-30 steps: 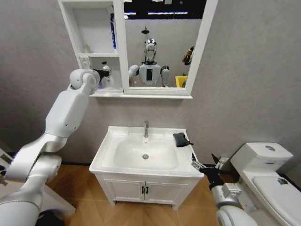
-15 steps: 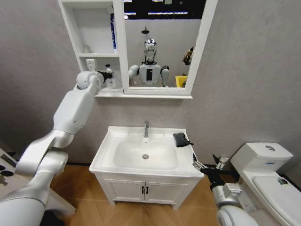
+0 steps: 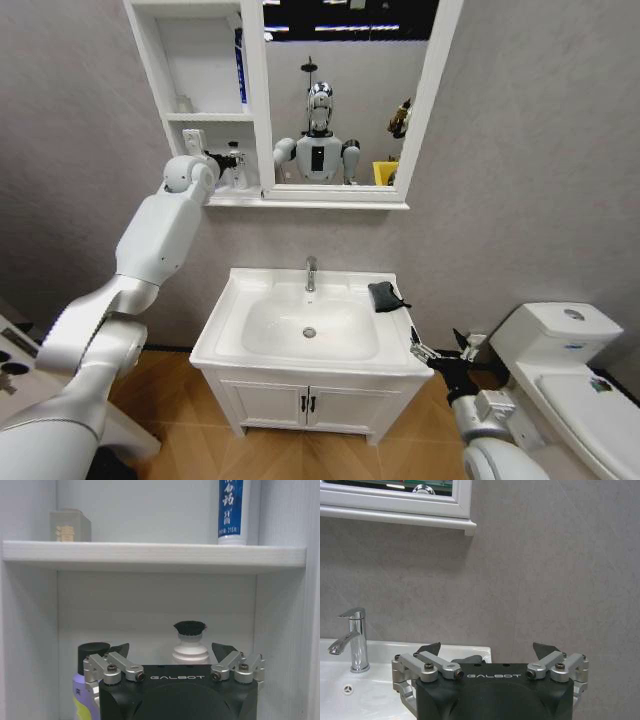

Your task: Move facial cleanser and shampoo from washbasin to cabinet, then wipe washbasin with towel.

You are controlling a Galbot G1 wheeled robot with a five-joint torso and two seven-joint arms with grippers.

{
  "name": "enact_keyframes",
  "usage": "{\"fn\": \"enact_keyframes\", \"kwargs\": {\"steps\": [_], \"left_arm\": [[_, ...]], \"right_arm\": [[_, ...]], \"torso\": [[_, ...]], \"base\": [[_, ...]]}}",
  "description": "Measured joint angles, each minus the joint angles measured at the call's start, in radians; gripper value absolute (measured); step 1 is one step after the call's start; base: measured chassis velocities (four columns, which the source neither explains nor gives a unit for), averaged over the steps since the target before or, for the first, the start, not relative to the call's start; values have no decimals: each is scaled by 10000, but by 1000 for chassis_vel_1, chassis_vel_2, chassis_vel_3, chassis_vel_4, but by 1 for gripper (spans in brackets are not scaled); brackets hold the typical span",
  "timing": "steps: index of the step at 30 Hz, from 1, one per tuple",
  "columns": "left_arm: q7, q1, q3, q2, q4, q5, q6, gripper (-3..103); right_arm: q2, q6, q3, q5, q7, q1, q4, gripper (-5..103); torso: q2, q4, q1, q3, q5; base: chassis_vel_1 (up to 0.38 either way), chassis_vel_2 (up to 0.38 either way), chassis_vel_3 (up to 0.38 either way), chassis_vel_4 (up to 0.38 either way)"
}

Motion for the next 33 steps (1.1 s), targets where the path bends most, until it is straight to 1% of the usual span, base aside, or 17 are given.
{"fn": "enact_keyframes", "kwargs": {"steps": [2, 3, 5, 8, 10, 11, 14, 15, 17, 20, 22, 23, 24, 26, 27, 29, 33], "left_arm": [[-274, 248, -46, 312, -708, -163, 12, 98], [-274, 248, -46, 312, -708, -163, 12, 98], [-878, 712, -217, 733, -2081, -506, 227, 100], [-1178, 1034, -389, 988, -2974, -793, 423, 100], [-2018, 2118, -886, 1829, -5182, -1621, 828, 100], [-2018, 2118, -886, 1829, -5182, -1621, 828, 100], [-2954, 3989, -1474, 3120, -7871, -2186, 931, 100], [-2954, 3989, -1474, 3120, -7871, -2186, 931, 100], [-3375, 5234, -2016, 3729, -9137, -2402, 908, 100], [-3396, 5908, -2388, 3841, -9564, -2326, 834, 100], [-3203, 7467, -3177, 3797, -10155, -1696, 576, 100], [-2777, 8852, -3749, 3481, -10387, -770, 174, 100], [-2777, 8852, -3749, 3481, -10387, -770, 174, 100], [-1995, 11141, -4566, 2593, -10620, 836, -595, 100], [-1995, 11141, -4566, 2593, -10620, 836, -595, 100], [-1265, 13201, -5291, 1631, -10985, 1949, -1072, 100], [-566, 14601, -5892, 903, -11385, 2863, -1416, 100]], "right_arm": [[-5, -4, -31, -22, 11, 31, 19, 100], [-5, -4, -31, -22, 11, 31, 19, 100], [4, -51, -52, -35, 56, 57, 85, 100], [16, -107, -31, -31, 84, 76, 139, 100], [0, -205, 46, -8, 141, 122, 243, 100], [0, -205, 46, -8, 141, 122, 243, 100], [-1, -342, 29, -4, 173, 151, 340, 100], [-1, -342, 29, -4, 173, 151, 340, 100], [20, -402, -41, -23, 181, 179, 386, 100], [29, -432, -71, -35, 182, 188, 404, 100], [51, -451, -113, -62, 182, 190, 459, 100], [59, -453, -119, -70, 181, 156, 520, 100], [59, -453, -119, -70, 181, 156, 520, 100], [58, -453, -93, -68, 180, 89, 633, 100], [58, -453, -93, -68, 180, 89, 633, 100], [21, -450, 0, -37, 180, 9, 773, 100], [-5, -437, 46, 2, 179, -66, 861, 100]], "torso": [[0, 2, 0, 0, -2], [0, 2, 0, 0, -2], [0, -1, 1, 0, -1], [0, -2, 1, 0, -1], [0, -3, -1, -1, 3], [0, -3, -1, -1, 3], [0, 6, -2, -1, -6], [0, 6, -2, -1, -6], [1, 3, -3, -2, 1], [2, 1, -3, -2, 0], [1, -1, -3, -2, 2], [1, -1, -2, -1, -2], [1, -1, -2, -1, -2], [1, -4, 0, 0, -1], [1, -4, 0, 0, -1], [1, 3, 0, 0, -7], [2, 0, -2, -1, 2]], "base": [[0, 0, 0, 0], [0, 0, 0, 0], [0, 0, 0, 0], [0, 0, 0, 0], [0, 0, 0, 0], [0, 0, 0, 0], [0, 0, 0, 0], [0, 0, 0, 0], [0, 0, 0, 0], [0, 0, 0, 0], [0, 0, 0, 0], [0, 0, 0, 0], [0, 0, 0, 0], [0, 0, 0, 0], [0, 0, 0, 0], [0, 0, 0, 0], [0, 0, 0, 0]]}}
